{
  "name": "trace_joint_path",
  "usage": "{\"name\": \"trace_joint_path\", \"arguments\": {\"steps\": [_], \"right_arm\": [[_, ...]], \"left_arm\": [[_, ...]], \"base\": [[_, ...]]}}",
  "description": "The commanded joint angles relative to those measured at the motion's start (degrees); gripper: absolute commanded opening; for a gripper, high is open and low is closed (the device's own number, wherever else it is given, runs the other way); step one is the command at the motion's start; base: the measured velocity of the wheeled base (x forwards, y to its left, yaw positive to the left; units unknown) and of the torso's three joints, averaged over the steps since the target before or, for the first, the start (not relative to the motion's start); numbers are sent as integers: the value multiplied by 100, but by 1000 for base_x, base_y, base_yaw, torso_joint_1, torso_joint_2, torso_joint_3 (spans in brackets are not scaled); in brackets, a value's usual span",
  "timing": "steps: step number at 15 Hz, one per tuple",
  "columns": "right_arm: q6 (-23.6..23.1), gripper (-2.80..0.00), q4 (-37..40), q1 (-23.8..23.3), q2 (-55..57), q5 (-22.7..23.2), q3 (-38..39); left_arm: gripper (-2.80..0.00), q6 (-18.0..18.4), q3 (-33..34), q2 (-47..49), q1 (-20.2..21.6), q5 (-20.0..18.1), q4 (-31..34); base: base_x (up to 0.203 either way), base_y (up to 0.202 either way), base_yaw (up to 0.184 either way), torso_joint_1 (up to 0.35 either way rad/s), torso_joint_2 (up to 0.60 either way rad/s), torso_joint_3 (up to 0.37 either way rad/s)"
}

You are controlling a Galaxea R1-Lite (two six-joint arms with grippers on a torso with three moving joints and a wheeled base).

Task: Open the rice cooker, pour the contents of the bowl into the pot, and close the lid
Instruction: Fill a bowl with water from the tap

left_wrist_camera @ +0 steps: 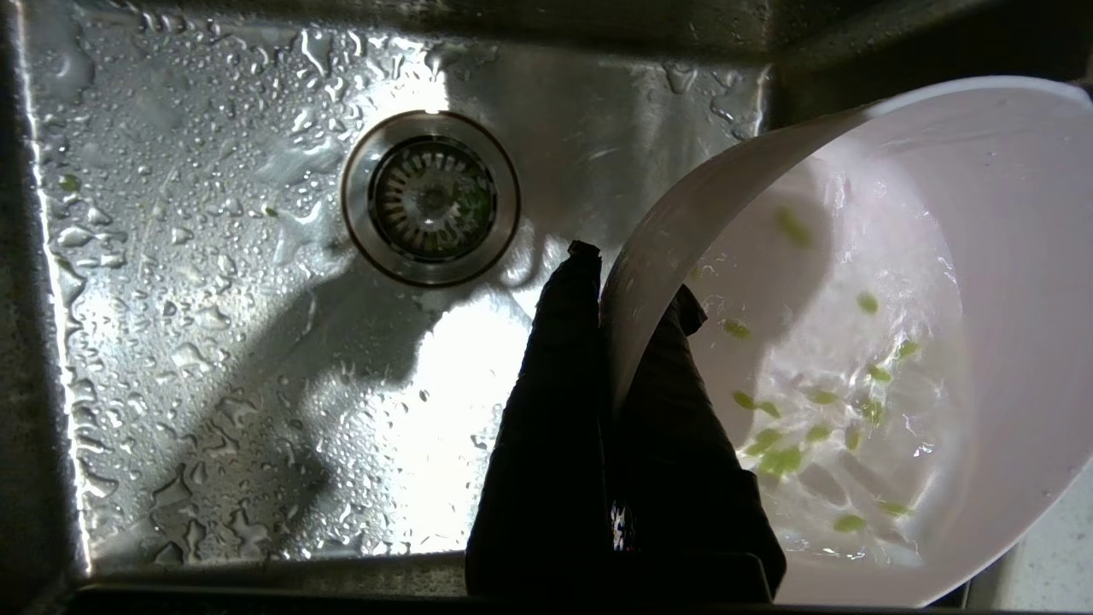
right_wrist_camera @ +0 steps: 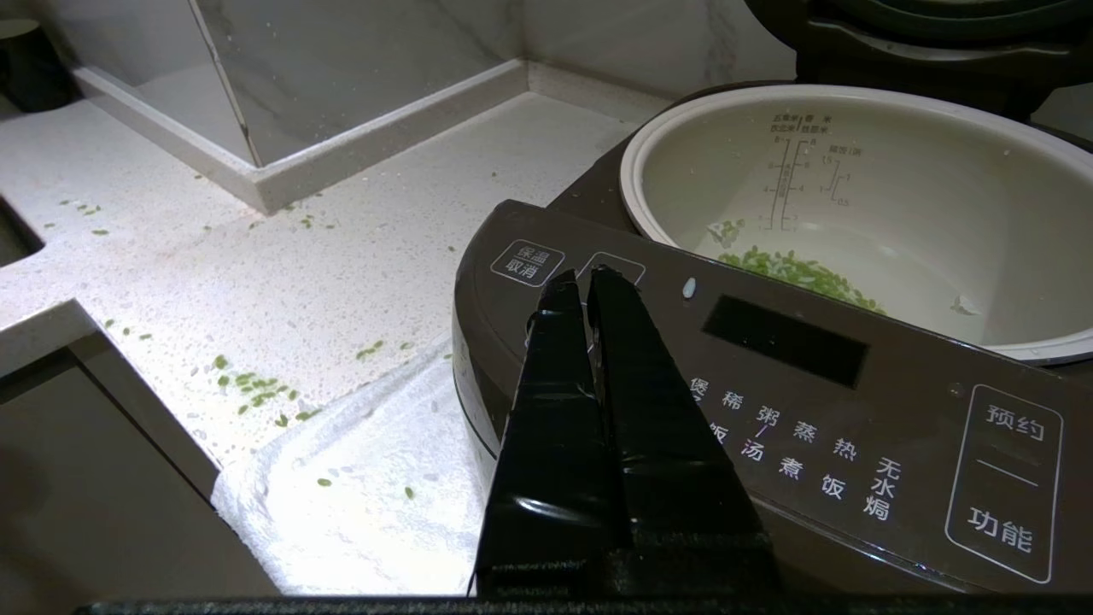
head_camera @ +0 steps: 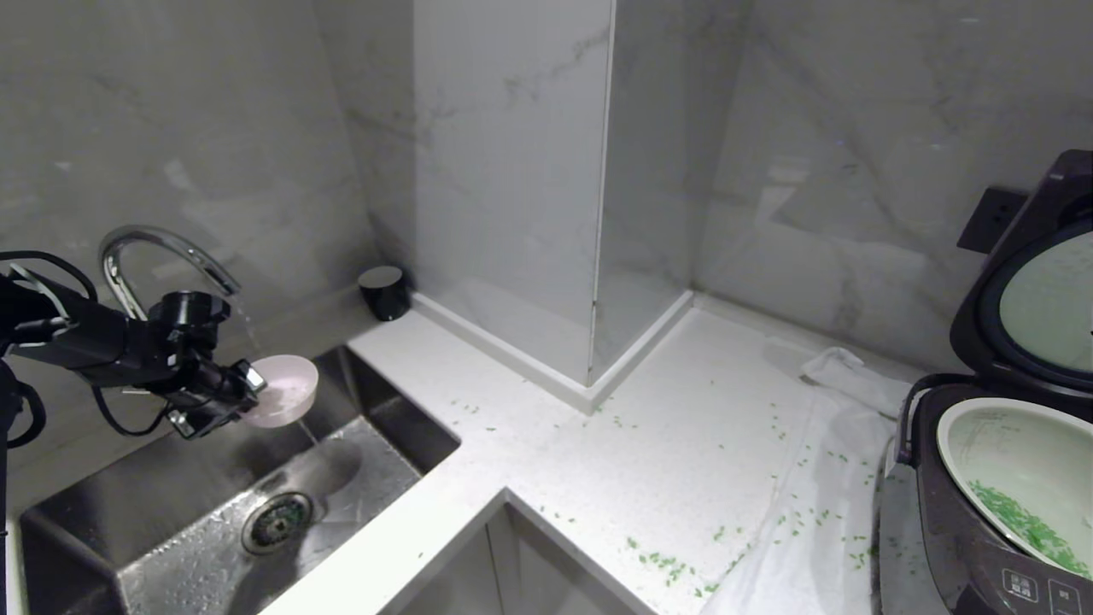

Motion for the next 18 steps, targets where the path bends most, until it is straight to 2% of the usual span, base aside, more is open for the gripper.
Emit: {"name": "trace_joint_path", "arguments": {"steps": [1,8,18], "right_arm": [[-4,-280,0,0,0,0,9],[-4,-280,0,0,0,0,9],[-2,-280,-3,0,0,0,9]], "left_arm": [[-280,-14,23,-31,4,5,13],[-280,30,801,-458,-424,-39,-8],[-280,27,-88,-78,-267,1,29]], "base": [[0,0,0,0,0,0],[0,0,0,0,0,0],[0,0,0,0,0,0]]}}
